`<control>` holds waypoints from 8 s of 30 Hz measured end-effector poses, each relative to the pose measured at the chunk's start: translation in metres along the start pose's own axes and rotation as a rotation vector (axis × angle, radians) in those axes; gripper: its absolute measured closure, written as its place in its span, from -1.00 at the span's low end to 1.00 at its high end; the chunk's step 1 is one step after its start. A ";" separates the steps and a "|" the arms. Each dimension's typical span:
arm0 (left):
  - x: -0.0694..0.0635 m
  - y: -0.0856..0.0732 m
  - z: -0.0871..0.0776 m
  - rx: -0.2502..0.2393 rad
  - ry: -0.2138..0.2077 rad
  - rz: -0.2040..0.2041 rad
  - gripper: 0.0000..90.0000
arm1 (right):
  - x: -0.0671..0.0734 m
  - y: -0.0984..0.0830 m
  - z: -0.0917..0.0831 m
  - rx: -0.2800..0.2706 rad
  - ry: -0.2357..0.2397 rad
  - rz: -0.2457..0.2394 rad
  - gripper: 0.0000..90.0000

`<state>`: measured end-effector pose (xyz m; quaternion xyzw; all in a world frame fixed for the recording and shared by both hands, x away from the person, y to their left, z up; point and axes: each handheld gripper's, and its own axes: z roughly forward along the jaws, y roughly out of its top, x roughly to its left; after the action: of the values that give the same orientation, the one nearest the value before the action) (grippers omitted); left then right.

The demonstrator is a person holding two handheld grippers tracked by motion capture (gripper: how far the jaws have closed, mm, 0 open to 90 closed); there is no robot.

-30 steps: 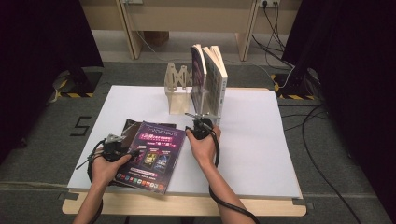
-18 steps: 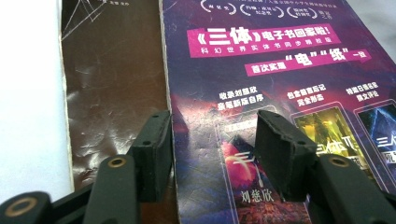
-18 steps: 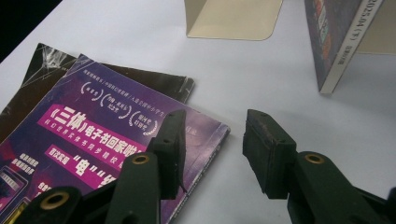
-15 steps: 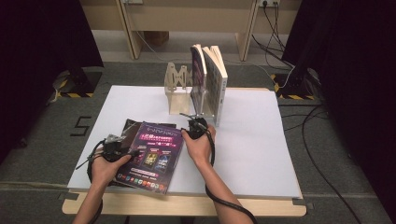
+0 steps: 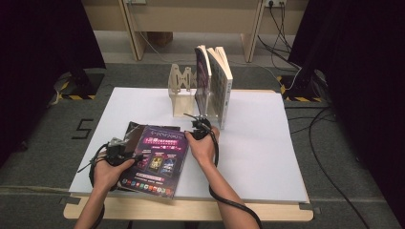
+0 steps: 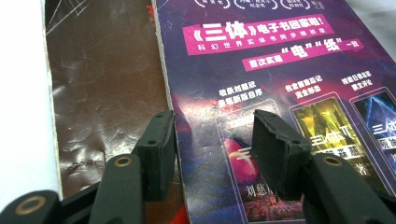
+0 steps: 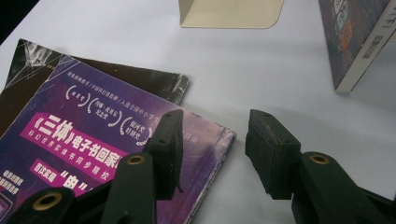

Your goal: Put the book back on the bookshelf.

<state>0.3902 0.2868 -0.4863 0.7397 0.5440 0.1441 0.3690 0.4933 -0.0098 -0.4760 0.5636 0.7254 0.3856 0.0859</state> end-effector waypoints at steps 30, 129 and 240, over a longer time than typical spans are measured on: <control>-0.001 0.001 0.000 0.009 -0.011 0.001 0.10 | -0.007 0.006 0.012 0.069 0.058 0.033 0.16; -0.011 0.000 0.000 0.006 0.064 0.005 0.14 | -0.009 0.003 -0.007 -0.017 0.196 0.236 0.42; -0.005 0.006 -0.011 -0.036 0.029 -0.023 -0.06 | -0.008 0.043 -0.118 -0.272 0.194 0.080 0.88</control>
<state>0.3859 0.2862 -0.4734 0.7243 0.5551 0.1604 0.3762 0.4627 -0.0688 -0.3691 0.5354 0.6482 0.5361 0.0754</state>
